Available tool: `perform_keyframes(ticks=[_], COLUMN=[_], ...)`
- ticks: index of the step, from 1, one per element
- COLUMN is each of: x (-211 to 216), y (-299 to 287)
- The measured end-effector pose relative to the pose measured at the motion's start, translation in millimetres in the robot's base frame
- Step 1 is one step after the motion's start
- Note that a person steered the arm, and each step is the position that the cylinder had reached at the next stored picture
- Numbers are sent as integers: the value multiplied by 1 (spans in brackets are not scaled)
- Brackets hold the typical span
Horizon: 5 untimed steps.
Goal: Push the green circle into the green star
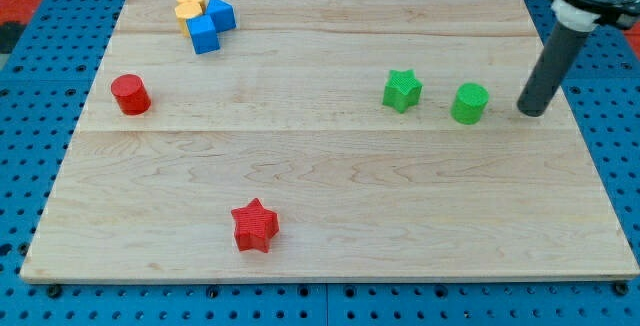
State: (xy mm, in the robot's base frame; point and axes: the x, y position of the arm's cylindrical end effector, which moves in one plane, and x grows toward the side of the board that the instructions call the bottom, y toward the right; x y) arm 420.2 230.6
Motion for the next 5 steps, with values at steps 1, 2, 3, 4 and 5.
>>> perform_keyframes(ticks=[1, 2, 3, 4, 5], x=[-6, -21, -29, -41, -75], y=[-82, -120, -121, -123, -122])
